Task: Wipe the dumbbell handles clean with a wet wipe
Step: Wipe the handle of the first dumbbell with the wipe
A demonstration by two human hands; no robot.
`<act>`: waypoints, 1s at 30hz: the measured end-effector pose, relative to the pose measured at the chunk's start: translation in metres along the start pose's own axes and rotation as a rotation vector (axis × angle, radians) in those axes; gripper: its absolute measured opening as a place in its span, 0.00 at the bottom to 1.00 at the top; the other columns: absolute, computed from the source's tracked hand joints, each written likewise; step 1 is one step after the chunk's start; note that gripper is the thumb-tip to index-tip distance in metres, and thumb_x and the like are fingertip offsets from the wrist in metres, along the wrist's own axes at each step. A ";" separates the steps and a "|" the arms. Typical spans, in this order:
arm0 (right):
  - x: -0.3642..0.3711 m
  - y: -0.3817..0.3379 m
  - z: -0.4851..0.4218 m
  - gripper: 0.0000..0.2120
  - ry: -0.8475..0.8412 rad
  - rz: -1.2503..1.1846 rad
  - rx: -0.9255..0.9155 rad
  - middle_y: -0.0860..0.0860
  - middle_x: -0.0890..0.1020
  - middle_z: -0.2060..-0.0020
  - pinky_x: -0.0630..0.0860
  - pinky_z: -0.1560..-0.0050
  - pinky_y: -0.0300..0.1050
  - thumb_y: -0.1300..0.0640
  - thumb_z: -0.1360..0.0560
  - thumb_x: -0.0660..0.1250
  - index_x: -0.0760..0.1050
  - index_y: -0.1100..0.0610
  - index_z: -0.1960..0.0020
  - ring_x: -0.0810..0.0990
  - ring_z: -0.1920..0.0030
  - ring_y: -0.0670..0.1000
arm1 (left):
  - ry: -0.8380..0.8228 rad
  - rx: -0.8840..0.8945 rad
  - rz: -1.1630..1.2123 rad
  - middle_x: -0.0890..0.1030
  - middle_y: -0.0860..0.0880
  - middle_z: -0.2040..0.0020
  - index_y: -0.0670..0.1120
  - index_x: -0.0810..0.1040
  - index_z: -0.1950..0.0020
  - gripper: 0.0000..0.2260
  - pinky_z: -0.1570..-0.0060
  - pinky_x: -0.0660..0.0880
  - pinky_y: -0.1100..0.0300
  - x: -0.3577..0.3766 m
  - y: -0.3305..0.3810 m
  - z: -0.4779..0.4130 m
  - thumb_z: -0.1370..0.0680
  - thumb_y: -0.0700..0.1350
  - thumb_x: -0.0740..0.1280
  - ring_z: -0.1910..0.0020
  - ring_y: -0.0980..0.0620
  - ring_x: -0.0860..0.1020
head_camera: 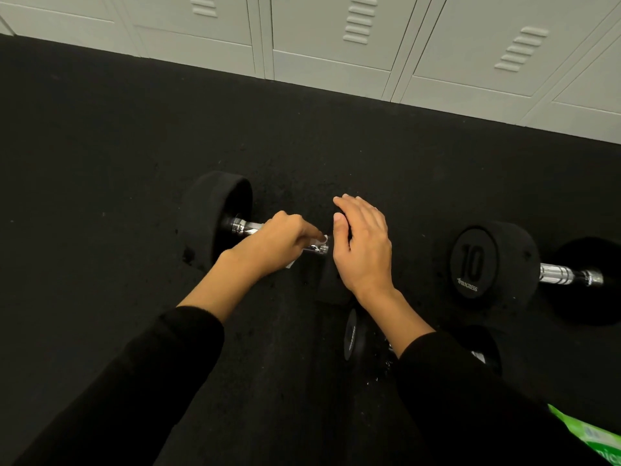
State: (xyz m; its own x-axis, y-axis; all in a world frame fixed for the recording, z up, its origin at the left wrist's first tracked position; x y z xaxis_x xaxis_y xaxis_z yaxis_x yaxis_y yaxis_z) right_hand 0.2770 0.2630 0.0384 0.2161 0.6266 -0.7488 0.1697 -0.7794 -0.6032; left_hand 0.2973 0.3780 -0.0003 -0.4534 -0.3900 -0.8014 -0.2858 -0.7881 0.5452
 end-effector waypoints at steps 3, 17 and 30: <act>0.000 0.000 -0.001 0.23 0.004 0.004 -0.001 0.52 0.77 0.37 0.63 0.28 0.51 0.49 0.21 0.49 0.74 0.56 0.34 0.70 0.32 0.51 | 0.029 0.049 0.004 0.79 0.50 0.36 0.49 0.76 0.33 0.15 0.36 0.72 0.57 -0.003 -0.006 0.009 0.19 0.41 0.62 0.37 0.53 0.77; 0.001 0.003 -0.001 0.21 0.025 -0.020 -0.003 0.52 0.78 0.37 0.68 0.32 0.55 0.50 0.21 0.52 0.74 0.57 0.35 0.70 0.32 0.51 | 0.339 0.222 -0.111 0.70 0.48 0.28 0.45 0.70 0.28 0.26 0.29 0.62 0.57 0.025 0.001 0.039 0.24 0.31 0.66 0.27 0.52 0.65; 0.000 0.002 -0.001 0.21 0.038 -0.008 -0.009 0.52 0.78 0.38 0.67 0.31 0.55 0.50 0.20 0.51 0.74 0.57 0.35 0.71 0.32 0.51 | 0.417 0.213 -0.167 0.62 0.45 0.23 0.43 0.62 0.24 0.33 0.24 0.50 0.57 0.046 0.001 0.053 0.27 0.28 0.67 0.24 0.51 0.58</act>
State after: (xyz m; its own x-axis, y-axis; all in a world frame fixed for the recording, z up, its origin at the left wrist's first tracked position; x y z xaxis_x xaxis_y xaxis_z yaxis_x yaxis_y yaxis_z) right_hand 0.2778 0.2611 0.0377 0.2505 0.6327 -0.7327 0.1803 -0.7741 -0.6068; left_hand 0.2311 0.3844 -0.0239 -0.0228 -0.4579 -0.8887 -0.5115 -0.7585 0.4039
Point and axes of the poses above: each hand's wrist, its own z-axis away from the middle knuckle, its own x-axis out of the palm, y = z × x, the point moved 9 cm from there along -z, towards the middle knuckle
